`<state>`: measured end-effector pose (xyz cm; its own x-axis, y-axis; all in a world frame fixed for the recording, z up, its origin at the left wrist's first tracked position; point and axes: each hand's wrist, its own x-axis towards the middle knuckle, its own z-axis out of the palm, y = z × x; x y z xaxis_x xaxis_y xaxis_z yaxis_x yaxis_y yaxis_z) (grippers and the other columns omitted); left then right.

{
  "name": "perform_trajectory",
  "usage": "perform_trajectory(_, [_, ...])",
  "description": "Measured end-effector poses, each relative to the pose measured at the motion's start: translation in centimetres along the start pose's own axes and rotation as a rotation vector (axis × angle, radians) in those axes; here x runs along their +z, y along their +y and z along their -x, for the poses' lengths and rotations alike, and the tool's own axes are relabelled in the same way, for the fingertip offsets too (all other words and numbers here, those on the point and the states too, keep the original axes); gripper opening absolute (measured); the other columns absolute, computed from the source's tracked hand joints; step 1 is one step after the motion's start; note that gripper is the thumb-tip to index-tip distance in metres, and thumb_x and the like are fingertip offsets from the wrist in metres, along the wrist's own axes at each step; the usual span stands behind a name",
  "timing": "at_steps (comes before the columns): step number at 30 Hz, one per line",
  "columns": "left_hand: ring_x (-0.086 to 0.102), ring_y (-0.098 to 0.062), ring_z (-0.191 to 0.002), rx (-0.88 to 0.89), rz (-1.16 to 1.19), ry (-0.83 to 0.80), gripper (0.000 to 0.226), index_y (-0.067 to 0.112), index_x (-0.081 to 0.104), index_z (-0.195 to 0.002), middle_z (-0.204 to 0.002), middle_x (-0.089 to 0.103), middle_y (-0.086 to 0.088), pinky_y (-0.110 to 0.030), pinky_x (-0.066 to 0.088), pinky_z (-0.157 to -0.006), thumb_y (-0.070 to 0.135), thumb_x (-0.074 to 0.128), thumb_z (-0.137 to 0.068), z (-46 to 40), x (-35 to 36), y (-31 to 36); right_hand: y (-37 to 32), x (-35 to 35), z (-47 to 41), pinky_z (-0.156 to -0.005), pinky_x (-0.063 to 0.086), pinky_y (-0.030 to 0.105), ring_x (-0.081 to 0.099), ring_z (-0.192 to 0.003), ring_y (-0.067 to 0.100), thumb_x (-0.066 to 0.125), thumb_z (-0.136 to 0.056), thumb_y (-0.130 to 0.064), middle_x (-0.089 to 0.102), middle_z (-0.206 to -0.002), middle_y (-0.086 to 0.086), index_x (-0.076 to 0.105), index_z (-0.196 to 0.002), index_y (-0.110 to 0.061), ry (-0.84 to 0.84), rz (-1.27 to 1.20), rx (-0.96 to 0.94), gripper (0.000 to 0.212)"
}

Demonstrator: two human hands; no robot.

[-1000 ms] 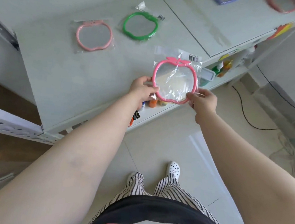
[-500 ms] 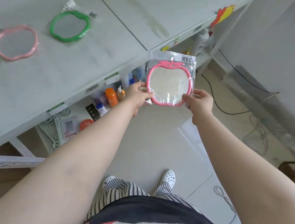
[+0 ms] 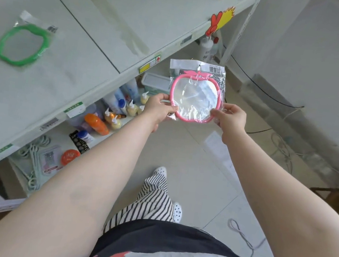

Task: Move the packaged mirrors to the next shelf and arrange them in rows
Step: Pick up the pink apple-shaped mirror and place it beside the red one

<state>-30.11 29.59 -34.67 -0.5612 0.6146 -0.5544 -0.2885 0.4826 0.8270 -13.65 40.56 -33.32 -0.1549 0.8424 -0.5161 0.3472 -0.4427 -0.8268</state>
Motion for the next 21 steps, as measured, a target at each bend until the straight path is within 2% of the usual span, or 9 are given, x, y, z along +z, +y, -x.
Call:
perform_trajectory(2, [0.066, -0.029, -0.102, -0.007, -0.012, -0.035, 0.036, 0.008, 0.057, -0.114, -0.109, 0.067, -0.013, -0.039, 0.054, -0.093, -0.001, 0.067, -0.081, -2.1, 0.7, 1.3, -1.1, 0.0, -2.1, -0.08, 0.056, 0.034, 0.056, -0.059, 0.013, 0.074, -0.074, -0.002, 0.064, -0.091, 0.007, 0.063, -0.104, -0.007, 0.018, 0.017, -0.001, 0.032])
perform_trajectory(7, [0.065, -0.027, -0.1, 0.011, -0.02, -0.105, 0.037, 0.007, 0.057, -0.114, -0.111, 0.067, -0.014, -0.042, 0.051, -0.098, -0.001, 0.069, -0.08, -7.8, 2.1, 5.7, -5.1, 0.5, -7.6, -0.084, 0.056, 0.039, 0.062, -0.073, 0.019, 0.075, -0.072, -0.005, 0.066, -0.1, 0.009, 0.064, -0.096, -0.014, 0.063, 0.027, -0.024, 0.028])
perform_trajectory(10, [0.063, -0.025, -0.094, 0.033, -0.011, -0.124, 0.036, 0.002, 0.057, -0.114, -0.095, 0.066, -0.008, -0.037, 0.054, -0.088, -0.005, 0.067, -0.08, -10.4, 3.2, 8.7, -7.6, 0.7, -10.6, -0.084, 0.055, 0.042, 0.065, -0.085, 0.025, 0.075, -0.067, -0.008, 0.068, -0.106, 0.012, 0.064, -0.088, -0.02, 0.084, 0.025, -0.042, 0.026])
perform_trajectory(13, [0.063, -0.024, -0.09, 0.053, -0.008, -0.14, 0.028, 0.007, 0.058, -0.102, -0.088, 0.065, -0.004, -0.026, 0.055, -0.072, -0.006, 0.067, -0.079, -12.6, 4.1, 11.4, -9.7, 0.7, -13.4, -0.086, 0.056, 0.043, 0.067, -0.091, 0.027, 0.076, -0.066, -0.01, 0.068, -0.108, 0.011, 0.064, -0.09, -0.02, 0.084, 0.024, -0.049, 0.028])
perform_trajectory(16, [0.064, -0.022, -0.086, 0.052, -0.01, -0.115, 0.023, 0.012, 0.06, -0.089, -0.087, 0.066, -0.003, -0.028, 0.055, -0.074, -0.006, 0.068, -0.078, -14.8, 5.1, 13.1, -11.5, 0.6, -16.0, -0.087, 0.055, 0.043, 0.063, -0.085, 0.023, 0.076, -0.065, -0.011, 0.066, -0.103, 0.008, 0.063, -0.085, -0.022, 0.062, 0.033, -0.054, 0.027])
perform_trajectory(18, [0.064, -0.019, -0.082, 0.046, 0.008, -0.096, 0.021, 0.014, 0.061, -0.086, -0.086, 0.066, -0.003, -0.027, 0.055, -0.074, -0.004, 0.069, -0.078, -16.1, 6.1, 13.8, -12.6, 0.3, -18.0, -0.086, 0.055, 0.041, 0.062, -0.083, 0.021, 0.076, -0.067, -0.009, 0.065, -0.102, 0.007, 0.064, -0.09, -0.019, 0.041, 0.044, -0.054, 0.028])
perform_trajectory(21, [0.063, -0.015, -0.075, 0.041, 0.063, -0.082, 0.019, 0.015, 0.062, -0.085, -0.085, 0.066, -0.002, -0.022, 0.054, -0.064, -0.002, 0.067, -0.08, -17.7, 7.7, 14.9, -14.3, -0.2, -21.3, -0.084, 0.055, 0.038, 0.061, -0.081, 0.02, 0.075, -0.069, -0.007, 0.068, -0.105, 0.01, 0.064, -0.098, -0.013, -0.001, 0.083, -0.06, 0.032])
